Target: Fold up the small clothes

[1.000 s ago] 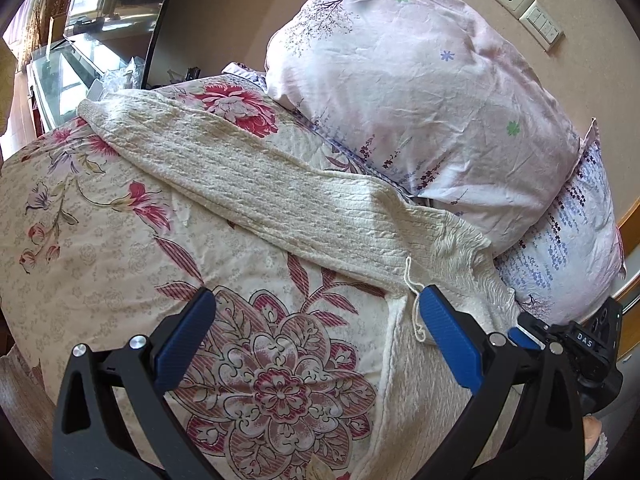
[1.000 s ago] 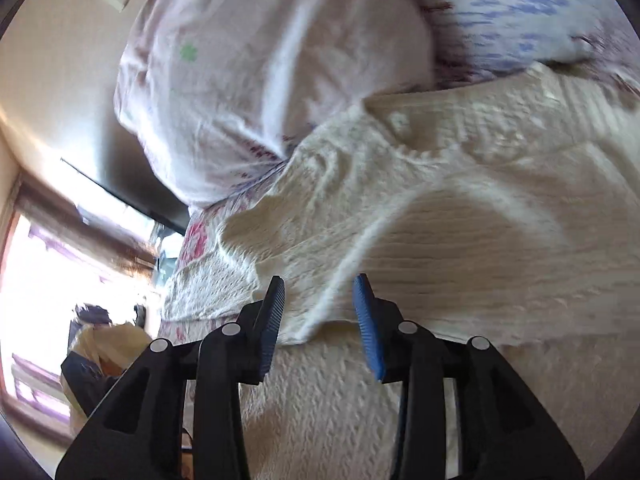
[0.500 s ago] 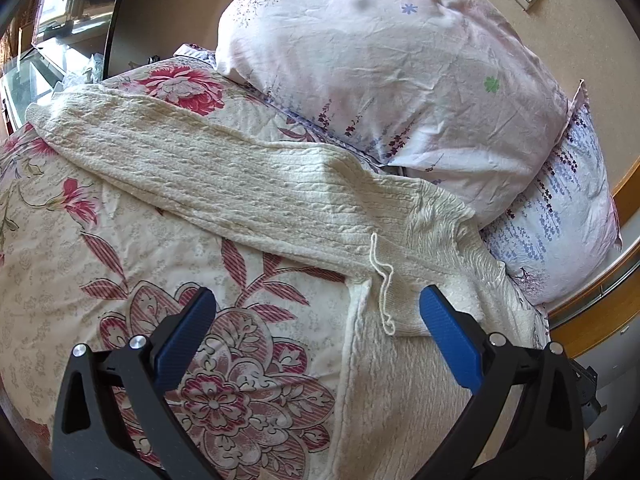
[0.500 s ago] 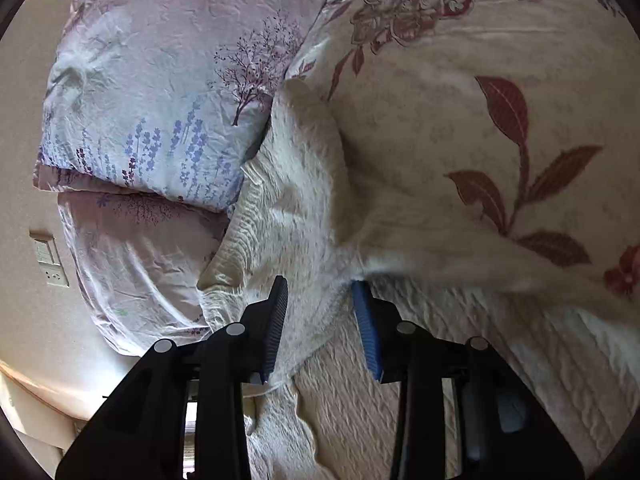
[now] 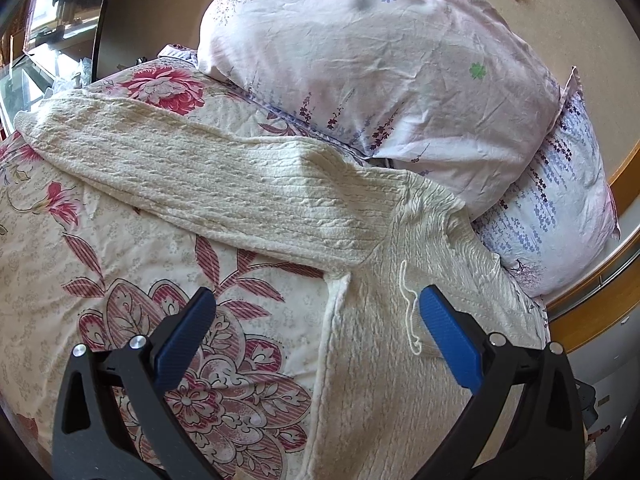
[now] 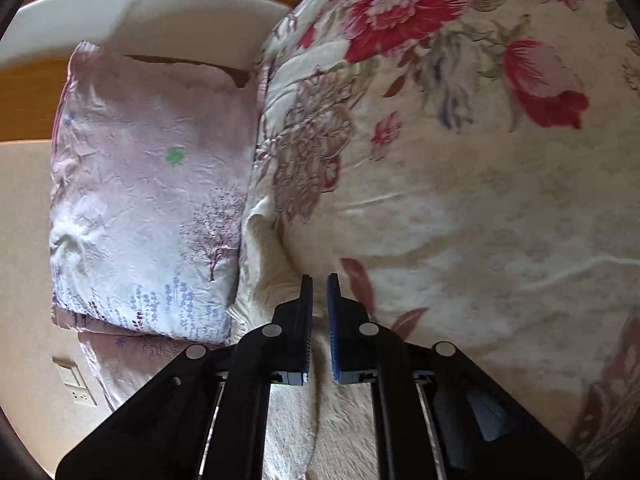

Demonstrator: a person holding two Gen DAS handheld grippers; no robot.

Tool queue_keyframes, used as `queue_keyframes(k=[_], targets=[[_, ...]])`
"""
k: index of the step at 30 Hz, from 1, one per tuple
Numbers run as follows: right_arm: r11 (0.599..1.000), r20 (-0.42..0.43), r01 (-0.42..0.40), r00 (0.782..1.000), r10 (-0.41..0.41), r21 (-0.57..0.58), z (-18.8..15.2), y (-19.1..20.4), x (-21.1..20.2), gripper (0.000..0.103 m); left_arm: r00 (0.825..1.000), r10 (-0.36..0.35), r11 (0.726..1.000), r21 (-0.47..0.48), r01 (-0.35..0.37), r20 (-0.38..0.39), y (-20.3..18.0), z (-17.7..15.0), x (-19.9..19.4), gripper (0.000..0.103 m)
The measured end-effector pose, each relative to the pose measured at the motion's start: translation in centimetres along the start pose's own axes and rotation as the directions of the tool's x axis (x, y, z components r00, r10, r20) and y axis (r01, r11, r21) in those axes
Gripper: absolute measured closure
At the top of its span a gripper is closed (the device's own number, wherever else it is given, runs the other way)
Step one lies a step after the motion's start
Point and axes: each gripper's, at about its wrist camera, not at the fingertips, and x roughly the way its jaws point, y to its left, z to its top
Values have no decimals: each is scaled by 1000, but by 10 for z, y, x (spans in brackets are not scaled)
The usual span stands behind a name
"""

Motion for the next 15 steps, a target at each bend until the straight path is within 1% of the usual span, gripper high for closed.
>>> queue_keyframes(k=[2, 3, 5, 6, 7, 8, 9, 10, 12, 15], targets=[[999, -34, 28, 999, -29, -22, 3, -2, -8, 85, 1000, -3, 1000, 7, 3, -6, -2, 0, 3, 2], [998, -22, 37, 999, -38, -50, 4, 1, -14, 83, 1000, -5, 1000, 8, 5, -9, -3, 1, 4, 2], [988, -5, 57, 998, -58, -144, 8, 15, -18, 75, 1000, -8, 1000, 9, 8, -17, -5, 1, 7, 2], [976, -16, 70, 997, -75, -205, 9, 27, -13, 73, 1000, -10, 1000, 10, 11, -23, -6, 1, 9, 2], [963, -35, 78, 995, -90, -259, 11, 39, -6, 66, 1000, -12, 1000, 15, 12, -27, -7, 0, 10, 2], [948, -55, 79, 993, -101, -309, 11, 52, 4, 54, 999, -12, 1000, 22, 13, -30, -8, 0, 11, 2], [931, -68, 84, 991, -116, -356, 11, 63, 14, 49, 999, -13, 1000, 27, 13, -31, -10, -1, 11, 2], [909, -73, 99, 988, -140, -404, 11, 74, 25, 46, 999, -12, 999, 31, 13, -32, -10, -2, 11, 2], [872, -83, 124, 979, -185, -473, 13, 89, 49, 46, 999, -9, 1000, 30, 10, -34, -10, -4, 10, 2], [846, -113, 143, 966, -232, -514, 16, 101, 83, 46, 1000, 7, 1000, 25, -6, -31, -7, -7, 6, 2]])
